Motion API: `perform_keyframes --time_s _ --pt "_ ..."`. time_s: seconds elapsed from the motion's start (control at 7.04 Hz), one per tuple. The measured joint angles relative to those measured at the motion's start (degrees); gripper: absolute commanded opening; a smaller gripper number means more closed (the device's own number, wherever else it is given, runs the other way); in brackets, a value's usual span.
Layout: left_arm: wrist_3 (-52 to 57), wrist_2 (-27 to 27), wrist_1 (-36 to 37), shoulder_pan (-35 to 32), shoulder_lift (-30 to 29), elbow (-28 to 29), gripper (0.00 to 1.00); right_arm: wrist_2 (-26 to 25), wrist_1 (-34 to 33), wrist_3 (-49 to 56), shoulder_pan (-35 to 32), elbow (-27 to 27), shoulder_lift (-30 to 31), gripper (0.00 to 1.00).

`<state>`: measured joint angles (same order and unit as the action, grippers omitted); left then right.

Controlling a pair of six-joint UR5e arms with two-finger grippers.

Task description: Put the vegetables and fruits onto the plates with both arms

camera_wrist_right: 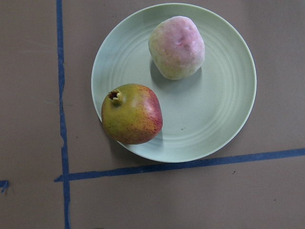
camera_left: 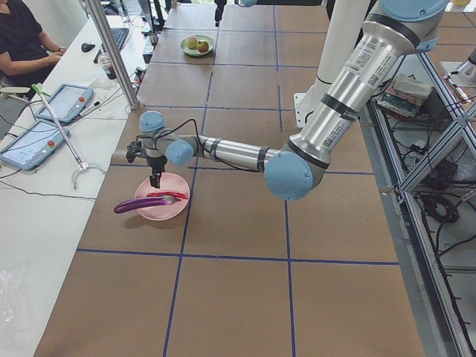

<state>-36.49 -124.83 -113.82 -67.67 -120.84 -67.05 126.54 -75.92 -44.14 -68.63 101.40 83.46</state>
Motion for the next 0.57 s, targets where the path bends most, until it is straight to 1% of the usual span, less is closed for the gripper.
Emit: perform_keyframes --time_s 0.14,0.28,0.43,0.57 --pt "2.45 -3.30 0.24 -3.98 1.81 -2.81 1.00 1.01 -0.42 0.81 -2.61 1.14 1.31 1.00" --pt "5.28 -5.01 0.77 -6.99 5.23 -7.01 1.00 2.82 -0.78 3.87 -6.26 1.81 2.87 1.00" --pt "9.48 -5.89 2.84 -9.48 9.70 -12.99 1.00 4.89 -2.05 10.69 -10.71 2.29 4.89 1.00" --pt "15.38 -6.36 7.48 -11.78 15.11 -20.59 1.00 6.10 -5.64 19.16 -14.93 3.26 6.70 1.00"
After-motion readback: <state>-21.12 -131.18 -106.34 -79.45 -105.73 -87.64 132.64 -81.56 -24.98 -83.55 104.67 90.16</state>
